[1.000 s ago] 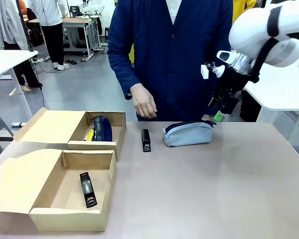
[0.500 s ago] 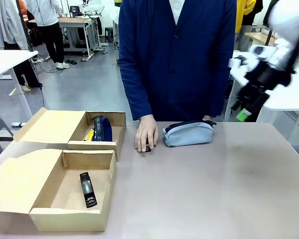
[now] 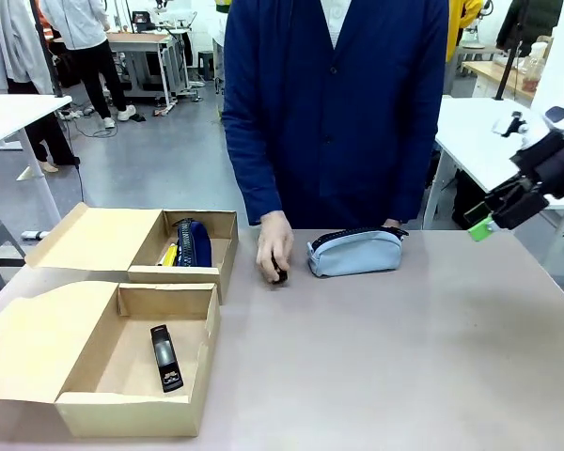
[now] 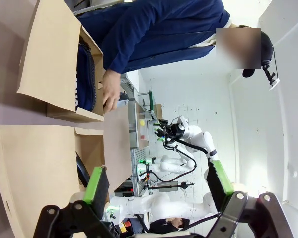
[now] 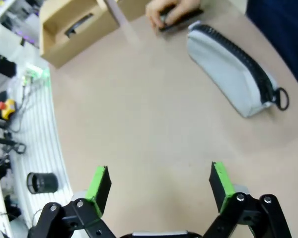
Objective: Place items inside the box.
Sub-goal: Pick up a Pencil pouch or Stapler and place it inside the Mailer Box closest to the robot.
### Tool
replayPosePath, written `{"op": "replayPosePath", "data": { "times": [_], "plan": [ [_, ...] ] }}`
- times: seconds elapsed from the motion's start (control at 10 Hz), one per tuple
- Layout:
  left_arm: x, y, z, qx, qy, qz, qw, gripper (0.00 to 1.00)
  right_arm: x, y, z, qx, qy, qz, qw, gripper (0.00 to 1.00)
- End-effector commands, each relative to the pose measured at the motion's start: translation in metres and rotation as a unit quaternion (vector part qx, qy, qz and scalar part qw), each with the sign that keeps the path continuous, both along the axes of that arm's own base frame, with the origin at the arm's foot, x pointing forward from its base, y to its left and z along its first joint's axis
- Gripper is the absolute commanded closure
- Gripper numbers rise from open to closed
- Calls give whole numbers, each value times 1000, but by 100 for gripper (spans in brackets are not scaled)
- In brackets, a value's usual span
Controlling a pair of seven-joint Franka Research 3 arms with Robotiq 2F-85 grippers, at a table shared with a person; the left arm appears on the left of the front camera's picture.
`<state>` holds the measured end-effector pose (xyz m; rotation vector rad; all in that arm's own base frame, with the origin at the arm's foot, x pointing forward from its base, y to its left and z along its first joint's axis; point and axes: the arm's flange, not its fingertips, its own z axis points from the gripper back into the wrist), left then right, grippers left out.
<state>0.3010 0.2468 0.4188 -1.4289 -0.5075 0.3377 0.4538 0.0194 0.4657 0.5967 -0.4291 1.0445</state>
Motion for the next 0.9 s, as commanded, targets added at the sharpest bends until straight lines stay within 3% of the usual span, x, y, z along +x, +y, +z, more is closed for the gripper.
{"op": "replayPosePath", "data": {
  "times": [0.0, 0.3, 0.5, 0.8],
  "plan": [
    [0, -1, 0, 2, -10, -6, 1000, 0, 38, 28, 5, -39, 3, 15, 999, 0],
    [0, -1, 0, 2, -10, -6, 1000, 0, 76, 72, 4, -87, -54, 92, 990, 0],
    [0, -1, 0, 2, -10, -6, 1000, 0, 124, 112, -15, -154, -39, 151, 976, 0],
    [0, -1, 0, 2, -10, -6, 1000, 0, 161, 165, -49, -251, -53, 228, 939, 0]
  ]
}}
